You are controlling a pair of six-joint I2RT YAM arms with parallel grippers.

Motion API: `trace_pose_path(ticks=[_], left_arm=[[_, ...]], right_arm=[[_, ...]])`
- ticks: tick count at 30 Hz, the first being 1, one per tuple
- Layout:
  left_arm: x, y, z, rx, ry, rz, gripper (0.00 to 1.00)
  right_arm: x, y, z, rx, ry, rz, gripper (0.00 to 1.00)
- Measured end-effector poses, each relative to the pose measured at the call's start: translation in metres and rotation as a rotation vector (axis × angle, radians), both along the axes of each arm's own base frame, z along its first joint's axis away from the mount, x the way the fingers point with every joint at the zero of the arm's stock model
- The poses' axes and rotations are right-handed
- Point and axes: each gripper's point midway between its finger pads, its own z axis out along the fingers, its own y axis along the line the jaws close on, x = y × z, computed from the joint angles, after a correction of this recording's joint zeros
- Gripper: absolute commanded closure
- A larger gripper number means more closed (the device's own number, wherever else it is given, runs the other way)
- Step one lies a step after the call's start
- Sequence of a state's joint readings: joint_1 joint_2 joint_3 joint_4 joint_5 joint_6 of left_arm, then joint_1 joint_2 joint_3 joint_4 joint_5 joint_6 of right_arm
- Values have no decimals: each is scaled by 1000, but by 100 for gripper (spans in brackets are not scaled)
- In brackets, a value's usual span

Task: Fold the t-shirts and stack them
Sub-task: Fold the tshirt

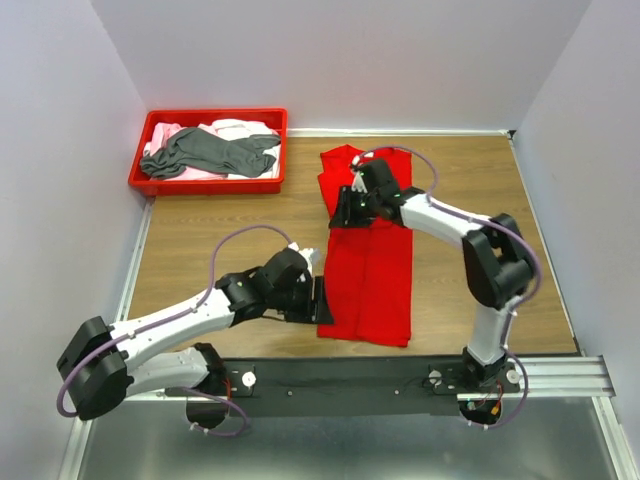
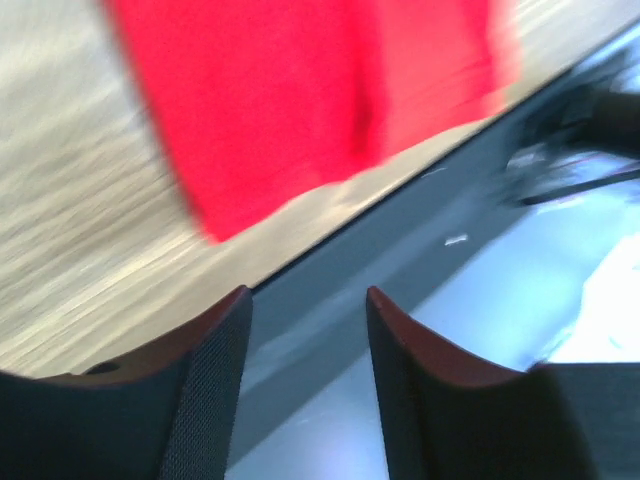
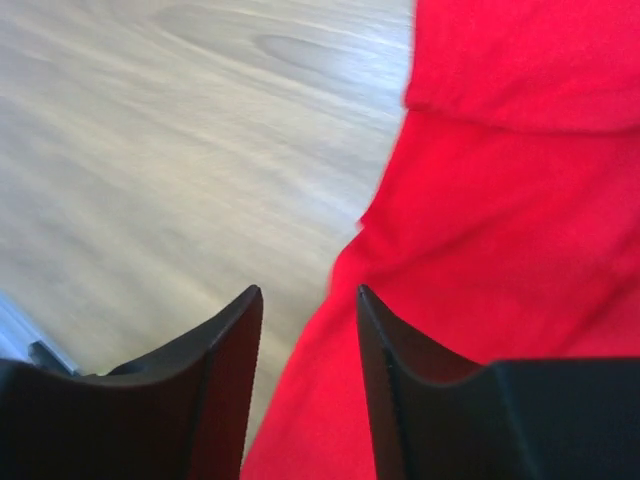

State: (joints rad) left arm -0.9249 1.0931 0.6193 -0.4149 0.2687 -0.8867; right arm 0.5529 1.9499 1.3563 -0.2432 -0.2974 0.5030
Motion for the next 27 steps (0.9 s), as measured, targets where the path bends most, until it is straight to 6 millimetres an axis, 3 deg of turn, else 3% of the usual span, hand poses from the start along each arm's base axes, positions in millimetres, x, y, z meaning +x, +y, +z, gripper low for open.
trace_pose_path(ticks=[2, 4, 6, 8, 11, 20, 22, 27], left_arm=[[12, -9, 22, -54, -47, 19, 37], [25, -14, 31, -82, -71, 41, 37], [33, -17, 27, -80, -69, 56, 42], [38, -21, 17, -68, -52, 56, 48], [39, -26, -1, -35, -24, 34, 55], [48, -35, -40, 58, 5, -32, 60], [48, -36, -45, 67, 11, -44, 60], [51, -34, -44, 65, 0, -44, 60]], right_arm=[[-6, -4, 27, 23, -48, 4, 48], [-10, -8, 52, 44, -99, 6, 50], [-10, -12, 65, 49, -137, 0, 56], [-11, -15, 66, 39, -148, -1, 66], [-8, -15, 46, 6, -122, 0, 76], [37, 10, -37, -77, -17, 4, 81], [43, 14, -46, -78, -7, 5, 81], [71, 23, -46, -73, -53, -15, 81]])
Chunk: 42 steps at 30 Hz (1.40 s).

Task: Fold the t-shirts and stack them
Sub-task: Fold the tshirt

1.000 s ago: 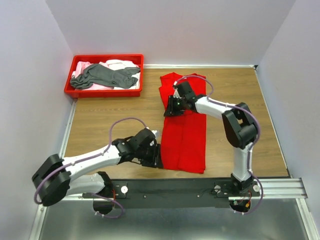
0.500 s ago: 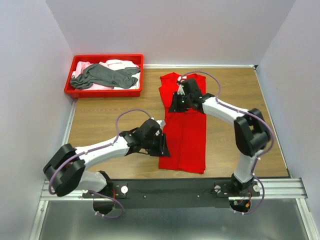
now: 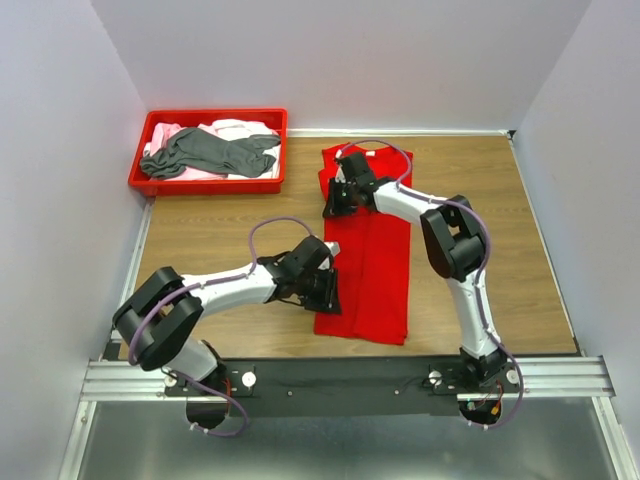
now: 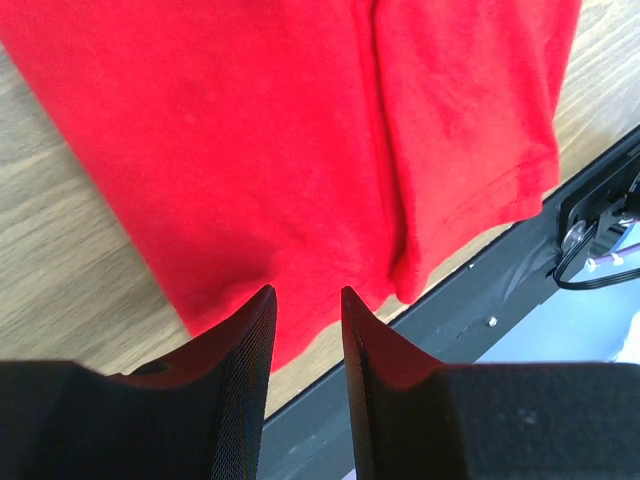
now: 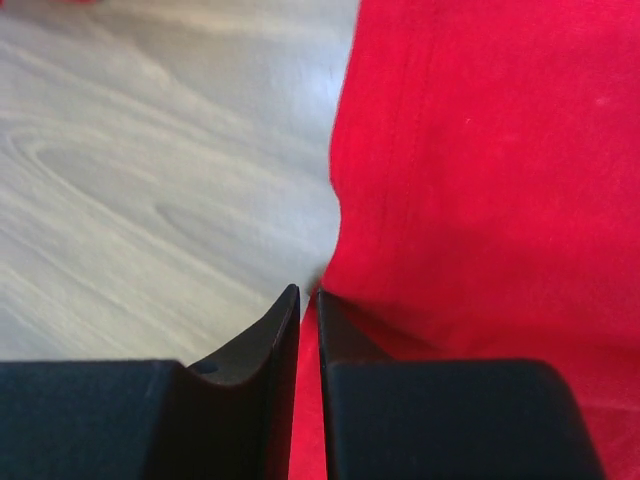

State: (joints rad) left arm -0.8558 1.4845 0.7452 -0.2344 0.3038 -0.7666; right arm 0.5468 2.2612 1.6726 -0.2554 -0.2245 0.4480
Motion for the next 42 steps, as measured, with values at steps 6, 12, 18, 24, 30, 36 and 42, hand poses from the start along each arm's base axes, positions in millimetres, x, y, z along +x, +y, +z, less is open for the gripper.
trace_pose_path(ticks=[6, 12, 18, 24, 30, 36, 42], left_arm=[[12, 4, 15, -31, -38, 36, 55], [24, 13, 45, -78, -106, 92, 40], [34, 33, 69, -118, -177, 178, 28], [33, 61, 57, -49, -174, 244, 27], [29, 78, 45, 11, -170, 262, 30], [46, 84, 44, 15, -190, 307, 39], [78, 63, 35, 18, -174, 287, 52]], right_arm=[[30, 10, 2, 27, -49, -8, 78], [28, 12, 9, 46, -45, 30, 58], [-5, -6, 71, 67, -76, 48, 43], [-66, -53, 144, 77, -164, -1, 42], [-142, -114, 100, -50, -33, -90, 42], [-200, -151, 57, -152, 117, -116, 48], [-201, -149, 57, -143, 123, -106, 52]])
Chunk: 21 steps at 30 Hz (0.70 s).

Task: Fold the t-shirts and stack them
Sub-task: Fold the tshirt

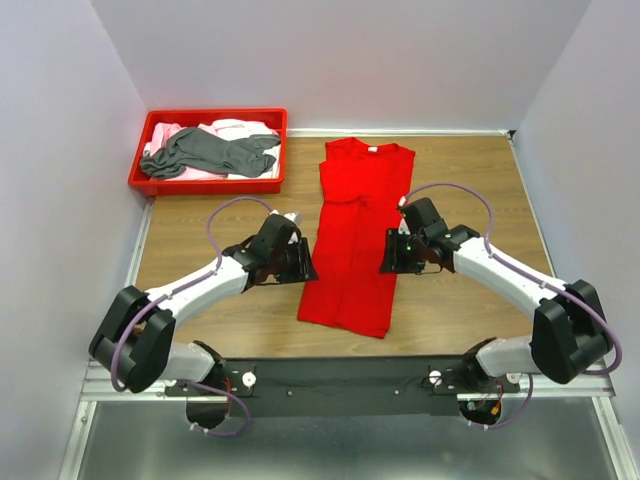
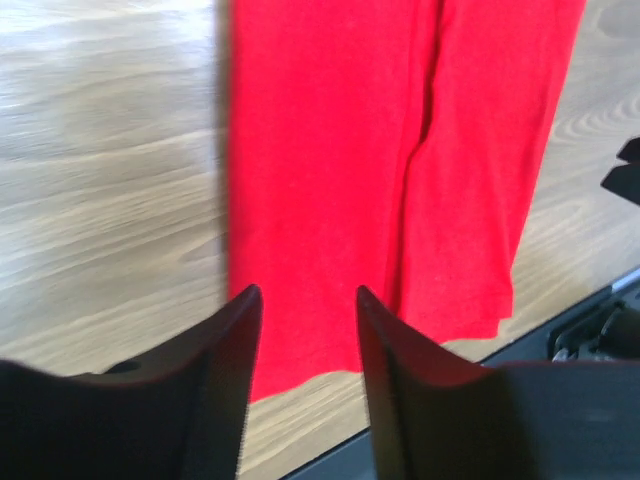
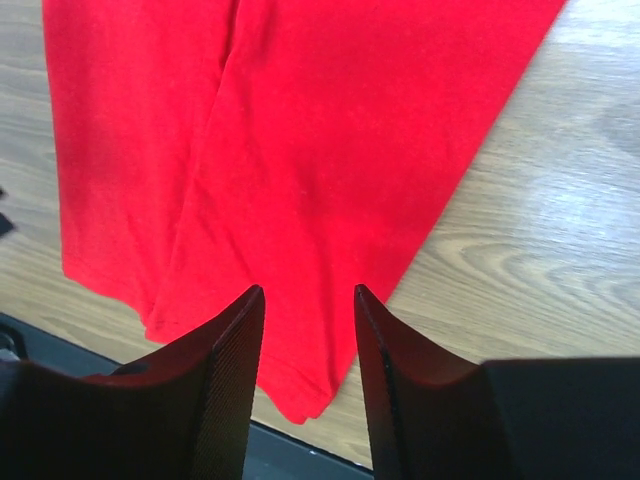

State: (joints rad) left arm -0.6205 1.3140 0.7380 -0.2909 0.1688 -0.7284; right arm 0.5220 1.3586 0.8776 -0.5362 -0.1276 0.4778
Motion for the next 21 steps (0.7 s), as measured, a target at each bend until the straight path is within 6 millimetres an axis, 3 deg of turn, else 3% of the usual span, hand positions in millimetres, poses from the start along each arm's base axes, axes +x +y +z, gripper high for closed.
trace_pose_path(ticks=[4, 8, 12, 18, 21], left_arm=[[-9, -12, -10, -20, 35, -57, 52], [-18, -23, -25, -12, 71, -113, 53], [-40, -33, -52, 31, 151, -191, 53], [-68, -49, -52, 26, 168, -286, 53], [-94, -52, -52, 18, 187, -334, 53]], right_arm=[[-3, 4, -6, 17, 23, 10, 55], [-17, 8, -28, 36, 105, 24, 57], [-38, 13, -52, 46, 214, 52, 57], [-73, 20, -64, 94, 309, 89, 57], [-91, 17, -65, 133, 341, 79, 57]])
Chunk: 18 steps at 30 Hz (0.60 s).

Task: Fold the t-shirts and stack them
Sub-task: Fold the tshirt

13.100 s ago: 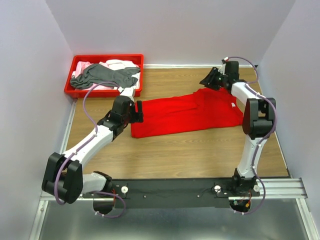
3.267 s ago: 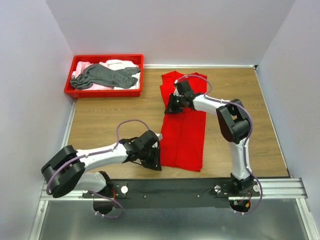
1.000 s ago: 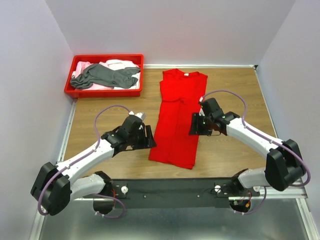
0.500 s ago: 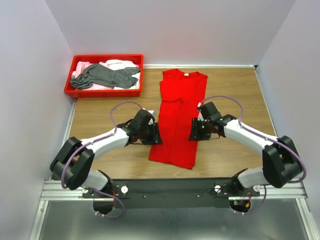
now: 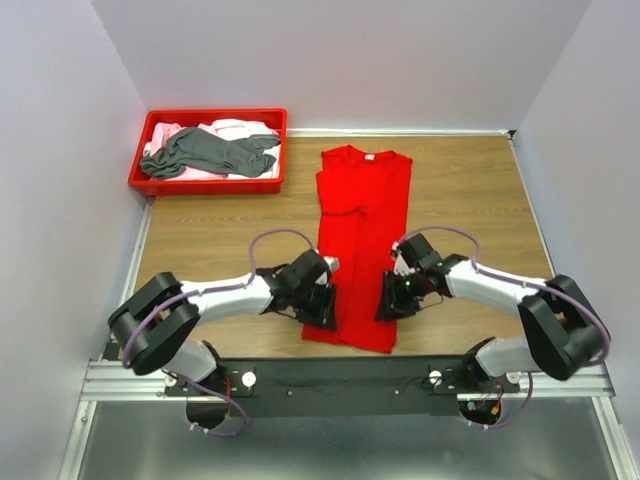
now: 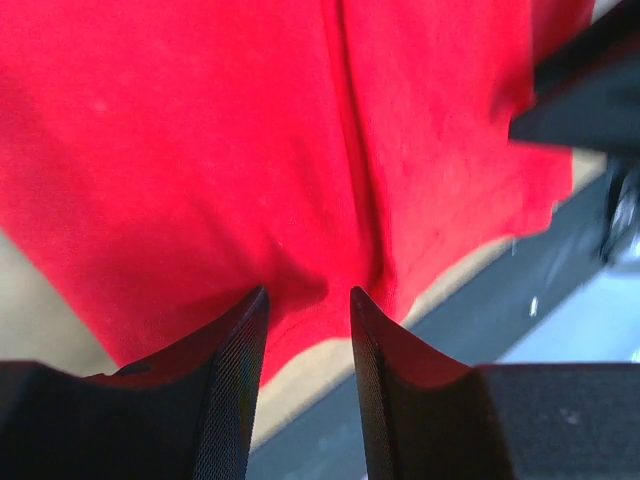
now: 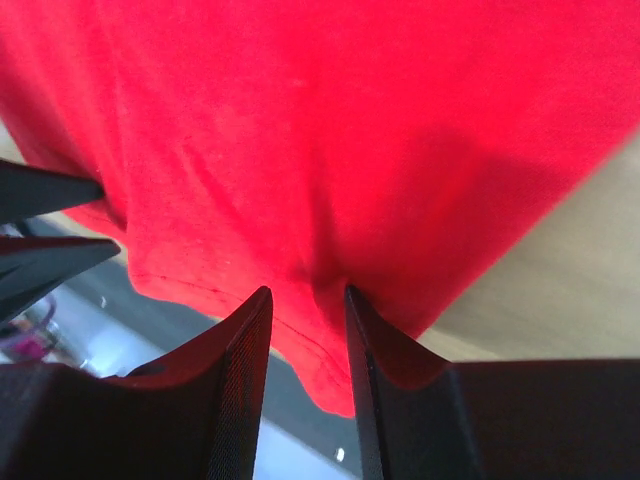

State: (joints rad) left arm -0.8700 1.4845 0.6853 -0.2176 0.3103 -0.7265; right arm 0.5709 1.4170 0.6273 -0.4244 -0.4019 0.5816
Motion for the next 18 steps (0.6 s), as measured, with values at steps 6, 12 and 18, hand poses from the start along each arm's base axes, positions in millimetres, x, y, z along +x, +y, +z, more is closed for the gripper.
trace_pose_path(ticks=[6, 12, 18], left_arm=[[-84, 16, 2, -17, 115, -116, 53], [-76, 13, 40, -98, 132, -39, 50], [68, 16, 118, -223, -140, 223, 44]], right_arm=[[-48, -19, 1, 14, 95, -35, 56], [-44, -23, 33, 1, 56, -41, 51], [43, 10, 92, 6, -202, 11, 53]])
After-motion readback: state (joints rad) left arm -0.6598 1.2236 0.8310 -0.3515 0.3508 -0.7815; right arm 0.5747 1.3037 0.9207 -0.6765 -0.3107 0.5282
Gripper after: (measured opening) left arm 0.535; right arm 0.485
